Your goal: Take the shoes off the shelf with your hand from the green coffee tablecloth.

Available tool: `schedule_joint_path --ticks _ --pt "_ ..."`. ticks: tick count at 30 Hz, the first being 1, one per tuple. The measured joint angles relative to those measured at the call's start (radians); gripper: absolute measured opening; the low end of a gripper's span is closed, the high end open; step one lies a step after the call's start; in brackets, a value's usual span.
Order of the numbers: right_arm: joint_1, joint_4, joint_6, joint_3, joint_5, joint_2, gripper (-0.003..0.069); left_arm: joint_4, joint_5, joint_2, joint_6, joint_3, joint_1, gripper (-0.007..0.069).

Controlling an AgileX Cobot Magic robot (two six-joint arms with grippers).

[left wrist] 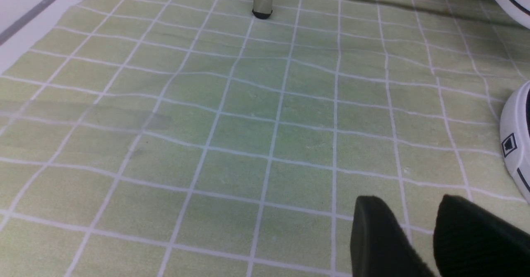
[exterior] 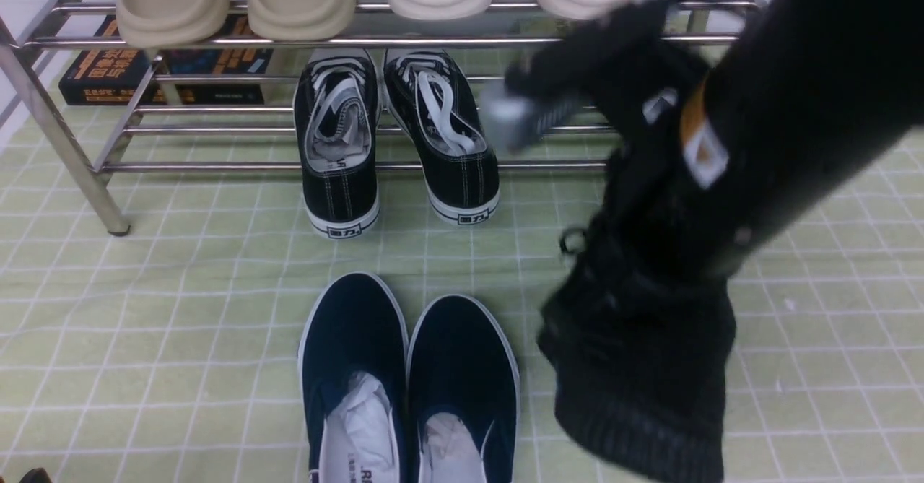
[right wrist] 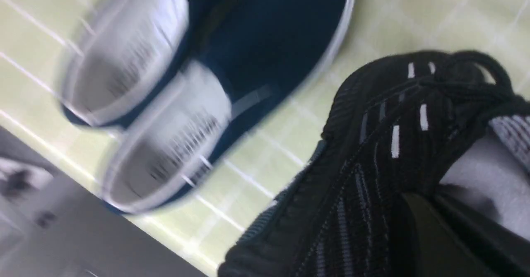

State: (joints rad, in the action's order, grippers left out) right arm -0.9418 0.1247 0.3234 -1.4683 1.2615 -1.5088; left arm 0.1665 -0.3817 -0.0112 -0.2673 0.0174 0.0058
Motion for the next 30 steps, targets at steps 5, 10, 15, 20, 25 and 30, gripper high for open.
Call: schedule_joint_path --ticks 5,10,15,20,25,30 --pt "-0.021 0.123 0.086 0.133 -0.083 0.000 0.0019 0.000 0.000 0.000 0.000 0.000 0.000 0.0242" --pt "-0.021 0.284 0.156 0.170 -0.204 0.000 0.0019 0.000 0.000 -0.001 0.000 0.000 0.000 0.0242" --pt "-0.021 0.314 0.169 0.170 -0.294 -0.011 0.0020 0.000 0.000 -0.001 0.000 0.000 0.000 0.0242" --pt "-0.025 0.298 0.171 0.170 -0.343 -0.082 0.0021 0.000 0.000 -0.001 0.000 0.000 0.000 0.0242" --pt "-0.025 0.276 0.174 0.171 -0.321 -0.169 0.0023 0.000 0.000 -0.001 0.000 0.000 0.000 0.0242" --pt "-0.027 0.180 0.173 0.171 -0.281 -0.218 0.0024 0.000 0.000 -0.001 0.000 0.000 0.000 0.0242"
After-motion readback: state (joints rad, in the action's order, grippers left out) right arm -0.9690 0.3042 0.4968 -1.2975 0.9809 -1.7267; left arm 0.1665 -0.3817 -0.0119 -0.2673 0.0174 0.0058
